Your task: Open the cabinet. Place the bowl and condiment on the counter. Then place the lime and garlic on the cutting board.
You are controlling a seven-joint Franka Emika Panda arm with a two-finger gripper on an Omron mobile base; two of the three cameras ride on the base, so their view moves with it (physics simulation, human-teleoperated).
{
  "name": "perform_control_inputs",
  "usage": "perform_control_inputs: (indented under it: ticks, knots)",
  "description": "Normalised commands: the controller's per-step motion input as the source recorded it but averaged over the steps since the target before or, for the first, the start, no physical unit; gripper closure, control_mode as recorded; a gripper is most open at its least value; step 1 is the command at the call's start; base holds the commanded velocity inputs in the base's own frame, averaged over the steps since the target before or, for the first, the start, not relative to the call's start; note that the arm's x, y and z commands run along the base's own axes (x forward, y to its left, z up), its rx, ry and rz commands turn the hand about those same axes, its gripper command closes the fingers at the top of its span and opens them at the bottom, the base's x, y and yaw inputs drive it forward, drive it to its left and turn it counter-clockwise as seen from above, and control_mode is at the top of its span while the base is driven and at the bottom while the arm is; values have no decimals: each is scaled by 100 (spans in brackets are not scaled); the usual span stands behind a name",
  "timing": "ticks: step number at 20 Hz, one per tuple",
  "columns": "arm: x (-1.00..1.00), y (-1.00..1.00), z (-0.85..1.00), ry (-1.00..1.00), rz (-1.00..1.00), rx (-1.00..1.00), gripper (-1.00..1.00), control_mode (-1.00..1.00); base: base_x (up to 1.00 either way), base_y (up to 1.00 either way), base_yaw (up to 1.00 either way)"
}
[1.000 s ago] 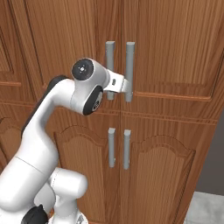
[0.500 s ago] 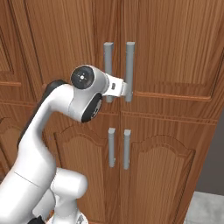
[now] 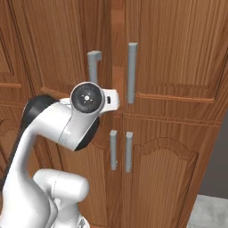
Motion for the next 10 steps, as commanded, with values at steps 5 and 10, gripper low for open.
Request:
perform_control_inputs:
  ticks: [5, 10]
  knots:
    - [-100, 94, 7, 13, 38, -15, 100, -100, 0, 0, 0]
    - [-100, 85, 30, 2, 26, -7, 100, -100, 0, 0, 0]
